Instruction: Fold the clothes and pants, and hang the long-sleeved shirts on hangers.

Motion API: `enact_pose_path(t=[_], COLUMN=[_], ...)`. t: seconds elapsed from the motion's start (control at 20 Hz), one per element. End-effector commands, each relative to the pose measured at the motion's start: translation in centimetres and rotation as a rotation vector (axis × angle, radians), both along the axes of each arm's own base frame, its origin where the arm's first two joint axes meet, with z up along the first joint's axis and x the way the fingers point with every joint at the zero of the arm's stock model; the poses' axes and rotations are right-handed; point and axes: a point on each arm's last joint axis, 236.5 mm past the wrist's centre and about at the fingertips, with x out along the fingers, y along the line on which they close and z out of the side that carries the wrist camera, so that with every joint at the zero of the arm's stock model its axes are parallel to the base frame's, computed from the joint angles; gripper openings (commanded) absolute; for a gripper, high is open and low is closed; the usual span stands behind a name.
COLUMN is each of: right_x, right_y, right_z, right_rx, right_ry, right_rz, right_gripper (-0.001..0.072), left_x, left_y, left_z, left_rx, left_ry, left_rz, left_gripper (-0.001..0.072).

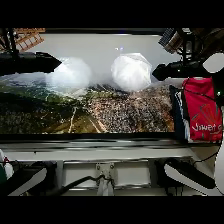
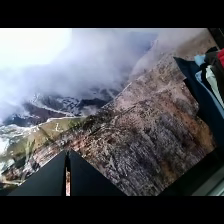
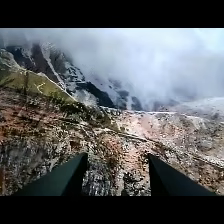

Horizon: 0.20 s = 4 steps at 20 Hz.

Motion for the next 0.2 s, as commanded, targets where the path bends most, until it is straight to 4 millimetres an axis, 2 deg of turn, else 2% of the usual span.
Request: enact_pose_path(t=[0.0,0.15], right_x=[0.00,0.00], right_y=[0.02,0.01], right_z=[-0.01,-0.01], right_rx=[-0.001,-0.002], right_ry=[0.001,0.001], right_rz=[0.001,0.001], right_gripper=[0.0453,0.0453], left_x=[0.00,0.00], left_y=[-0.04,-0.04], left_z=[0.04,0.04], left_rx=[0.000,0.000], left_ry=[-0.001,-0.001], left_rz=[-0.001,-0.001], left_gripper=[0.0007,0.0007])
